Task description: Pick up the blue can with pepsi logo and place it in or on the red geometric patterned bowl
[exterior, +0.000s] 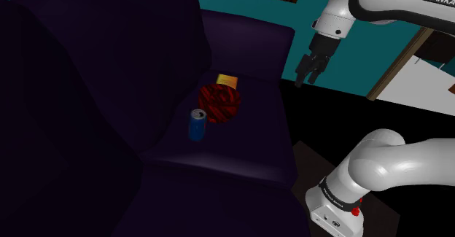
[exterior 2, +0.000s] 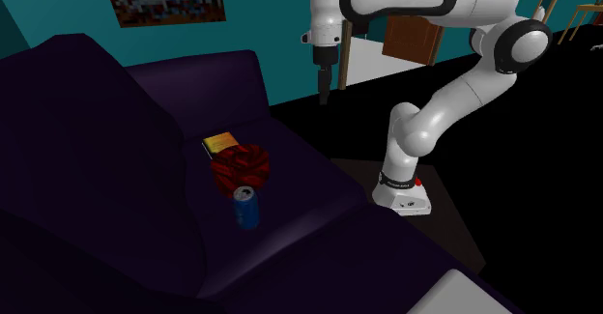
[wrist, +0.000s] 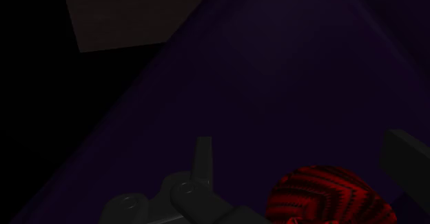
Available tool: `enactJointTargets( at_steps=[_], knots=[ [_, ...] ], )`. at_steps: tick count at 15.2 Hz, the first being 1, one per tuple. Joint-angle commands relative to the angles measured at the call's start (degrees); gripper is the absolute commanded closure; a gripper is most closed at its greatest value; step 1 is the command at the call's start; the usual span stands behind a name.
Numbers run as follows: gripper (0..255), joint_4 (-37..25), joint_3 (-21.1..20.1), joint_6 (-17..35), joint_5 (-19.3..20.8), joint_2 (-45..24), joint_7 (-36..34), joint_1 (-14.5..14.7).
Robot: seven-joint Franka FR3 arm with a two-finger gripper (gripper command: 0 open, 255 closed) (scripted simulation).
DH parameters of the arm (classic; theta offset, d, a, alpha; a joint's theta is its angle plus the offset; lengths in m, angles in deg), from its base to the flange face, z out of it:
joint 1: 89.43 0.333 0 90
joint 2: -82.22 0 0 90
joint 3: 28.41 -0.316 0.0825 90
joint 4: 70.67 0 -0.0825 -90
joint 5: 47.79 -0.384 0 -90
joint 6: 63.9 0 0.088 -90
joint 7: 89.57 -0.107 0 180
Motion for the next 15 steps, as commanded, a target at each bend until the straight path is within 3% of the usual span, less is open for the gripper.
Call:
enactJointTargets(
  at_steps=[1,8,15],
  knots=[
    [0,0.0,0.0,0.0,0.0,0.0,0.0,0.0],
    [0,-1.66,-7.93,8.5,-3.82,-9.55,-7.61,2.13],
    [0,-6.98,-15.31,16.05,-4.65,-21.92,-15.45,3.32]
  ],
)
